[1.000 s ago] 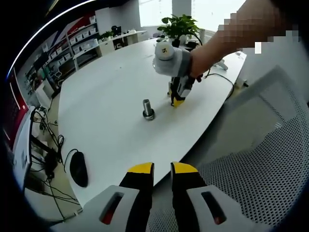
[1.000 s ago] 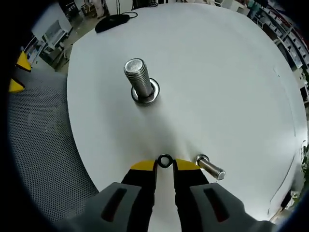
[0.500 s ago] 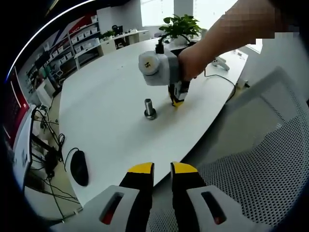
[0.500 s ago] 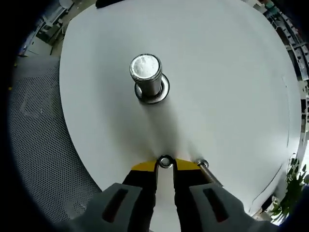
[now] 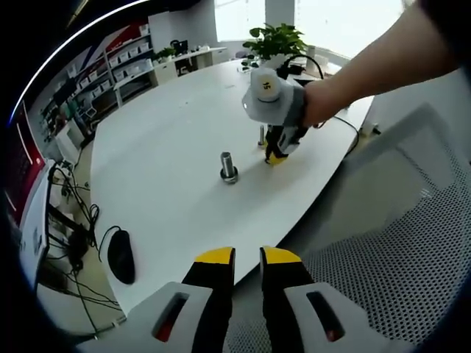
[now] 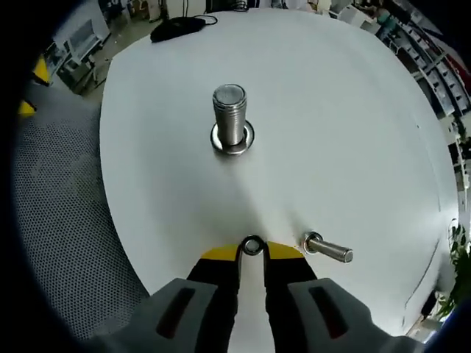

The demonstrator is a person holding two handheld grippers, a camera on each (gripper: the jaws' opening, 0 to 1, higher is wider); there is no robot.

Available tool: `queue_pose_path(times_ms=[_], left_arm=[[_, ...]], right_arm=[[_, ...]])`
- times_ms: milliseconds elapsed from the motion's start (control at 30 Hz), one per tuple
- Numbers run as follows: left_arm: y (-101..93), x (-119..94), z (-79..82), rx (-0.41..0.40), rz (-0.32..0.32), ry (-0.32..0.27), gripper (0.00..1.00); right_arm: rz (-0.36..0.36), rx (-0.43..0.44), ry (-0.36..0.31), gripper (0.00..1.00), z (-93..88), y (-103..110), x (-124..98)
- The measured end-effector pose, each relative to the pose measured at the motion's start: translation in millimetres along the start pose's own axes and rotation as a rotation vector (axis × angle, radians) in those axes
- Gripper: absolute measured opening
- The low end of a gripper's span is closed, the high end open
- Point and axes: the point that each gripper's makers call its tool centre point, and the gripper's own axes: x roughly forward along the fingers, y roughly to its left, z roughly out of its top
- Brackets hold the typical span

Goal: Place the washer onto the threaded stud by aligning its center hole with the stud, sliding it down to the base, and recovering from edge contact or off-axis alignment until the washer reaches the visible bottom stop.

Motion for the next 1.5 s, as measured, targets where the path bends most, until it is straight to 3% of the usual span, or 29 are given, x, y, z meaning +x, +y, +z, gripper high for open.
queue_pose_path(times_ms=[100,200,467,867,1033,1167,1500], left_arm=[[-1.5,0.8,-1.1,0.007,-0.005,0.007,0.11],[-2.1,0.7,-1.4,0.009,-0.007,0.009,0.11],[-2.4,0.5,-0.3,0.014,-0.01,0.003,0.11],[-3.3,0.4,-0.7,0.013,-0.016,0.005,0.11],[-3.6,0.3,-0.3,0.013,-0.019,0.004,0.11],[-3.2,1.1,-0.6,0.01,-0.018,0.005,0.11],[-3.2,1.3,-1.2,0.007,-0.018,0.009,0.11]], right_arm=[[0.011,0.078,-0.043,0.14,-0.7,2.0,-0.9],[0.017,0.103,-0.038,0.14,-6.9,-0.9,-5.7],[0.006,0.172,-0.121,0.14,3.8,-18.5,-34.5],[-0.067,0.145,-0.208,0.14,21.5,-48.6,-65.2],[-0.085,0.145,-0.212,0.14,22.1,-52.8,-64.4],[-0.11,0.093,-0.196,0.14,19.6,-52.0,-58.7],[-0.122,0.09,-0.194,0.14,23.3,-58.0,-54.0]])
